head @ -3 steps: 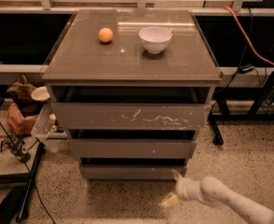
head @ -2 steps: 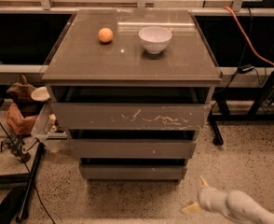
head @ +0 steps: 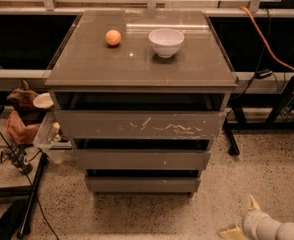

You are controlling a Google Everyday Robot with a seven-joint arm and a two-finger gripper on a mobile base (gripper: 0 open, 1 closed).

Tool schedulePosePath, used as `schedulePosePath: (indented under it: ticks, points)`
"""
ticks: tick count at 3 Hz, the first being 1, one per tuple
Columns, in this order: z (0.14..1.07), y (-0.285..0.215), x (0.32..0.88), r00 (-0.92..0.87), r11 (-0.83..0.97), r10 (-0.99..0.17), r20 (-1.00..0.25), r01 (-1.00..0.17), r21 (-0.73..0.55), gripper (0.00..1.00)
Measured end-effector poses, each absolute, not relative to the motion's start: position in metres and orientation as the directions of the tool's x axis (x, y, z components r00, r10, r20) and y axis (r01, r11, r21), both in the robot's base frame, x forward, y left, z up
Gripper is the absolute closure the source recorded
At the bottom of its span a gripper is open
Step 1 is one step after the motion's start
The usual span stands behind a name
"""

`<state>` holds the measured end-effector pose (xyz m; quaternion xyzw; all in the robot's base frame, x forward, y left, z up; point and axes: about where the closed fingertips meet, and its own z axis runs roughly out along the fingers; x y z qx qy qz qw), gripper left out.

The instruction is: Close bottom drawer

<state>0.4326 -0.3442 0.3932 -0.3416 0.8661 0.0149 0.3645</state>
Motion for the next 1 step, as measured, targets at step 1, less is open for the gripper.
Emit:
schedulePosePath:
  ticks: [1]
  points:
    - [0.4557, -0.2990, 0.4322, -0.420, 0.697, -0.669, -0.613, -0.641, -0.322, 0.00]
